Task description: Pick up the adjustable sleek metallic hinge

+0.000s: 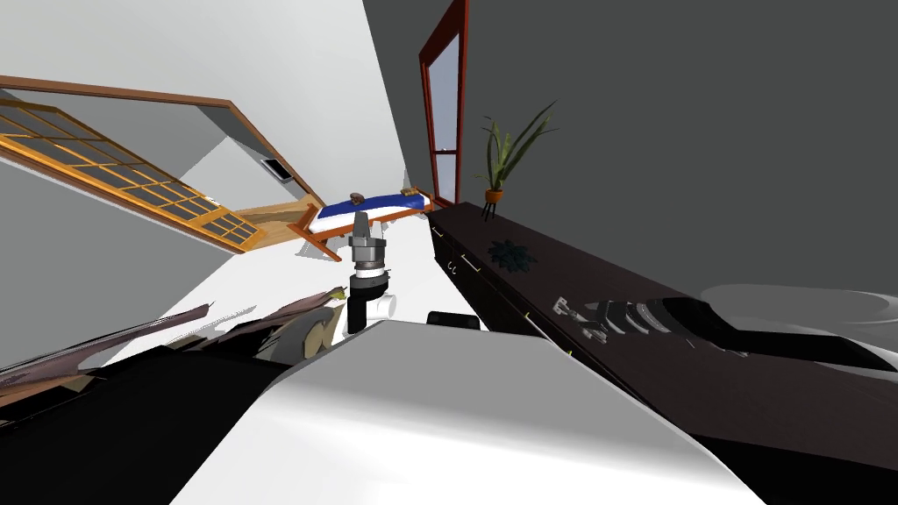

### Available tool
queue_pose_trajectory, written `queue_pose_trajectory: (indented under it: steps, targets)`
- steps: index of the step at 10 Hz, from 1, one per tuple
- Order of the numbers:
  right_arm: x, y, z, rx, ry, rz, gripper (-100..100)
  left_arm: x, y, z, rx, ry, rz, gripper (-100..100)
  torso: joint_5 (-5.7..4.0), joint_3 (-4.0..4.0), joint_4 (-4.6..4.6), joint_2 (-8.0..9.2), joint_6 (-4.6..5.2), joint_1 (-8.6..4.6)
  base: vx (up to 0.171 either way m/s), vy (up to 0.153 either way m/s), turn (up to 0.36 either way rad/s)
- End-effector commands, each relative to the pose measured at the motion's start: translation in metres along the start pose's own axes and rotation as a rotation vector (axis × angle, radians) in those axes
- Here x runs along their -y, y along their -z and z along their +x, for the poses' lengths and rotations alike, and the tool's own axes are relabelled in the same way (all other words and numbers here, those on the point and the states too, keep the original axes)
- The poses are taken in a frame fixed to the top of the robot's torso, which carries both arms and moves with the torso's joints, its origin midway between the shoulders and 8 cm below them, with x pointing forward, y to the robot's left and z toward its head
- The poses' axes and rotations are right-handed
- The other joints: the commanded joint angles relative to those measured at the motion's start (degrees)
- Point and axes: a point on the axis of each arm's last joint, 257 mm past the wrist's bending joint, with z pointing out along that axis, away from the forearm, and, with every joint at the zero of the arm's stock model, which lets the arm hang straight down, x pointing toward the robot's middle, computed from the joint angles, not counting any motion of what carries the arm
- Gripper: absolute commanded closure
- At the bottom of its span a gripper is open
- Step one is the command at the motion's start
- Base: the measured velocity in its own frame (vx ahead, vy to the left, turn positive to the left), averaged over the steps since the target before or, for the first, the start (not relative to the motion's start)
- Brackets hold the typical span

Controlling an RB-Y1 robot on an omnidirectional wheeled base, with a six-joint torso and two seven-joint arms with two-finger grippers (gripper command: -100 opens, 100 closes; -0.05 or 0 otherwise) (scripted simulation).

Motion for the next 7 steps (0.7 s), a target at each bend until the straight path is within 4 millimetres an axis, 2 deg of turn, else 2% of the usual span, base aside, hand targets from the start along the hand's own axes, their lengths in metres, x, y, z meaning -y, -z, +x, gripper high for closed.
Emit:
queue_pose_trajectory:
  steps: [1,2,3,7]
  targets:
    - [0.000,0.000,0.000,0.000,0.000,0.000,-100,0.000,0.000,0.000,0.000,0.000,0.000,0,0.00,0.00,0.00,0.00,0.00,0.00,0.022,0.011,-0.001]
    - [-0.001,0.000,0.001,-0.002,-0.002,-0.002,0,0.000,0.000,0.000,0.000,0.000,0.000,0,0.00,0.08,0.03,0.13,0.00,-0.03,0.005,0.002,0.001]
    - [-0.002,-0.002,0.004,-0.002,0.012,-0.006,-100,0.000,0.000,0.000,0.000,0.000,0.000,0,-0.01,0.13,0.06,0.22,0.00,-0.06,0.040,0.006,-0.103]
    - [-0.009,-0.009,0.018,-0.002,0.063,-0.020,-100,0.000,0.000,0.000,0.000,0.000,0.000,0,0.01,-0.09,-0.03,-0.16,0.01,0.03,0.114,0.032,-0.134]
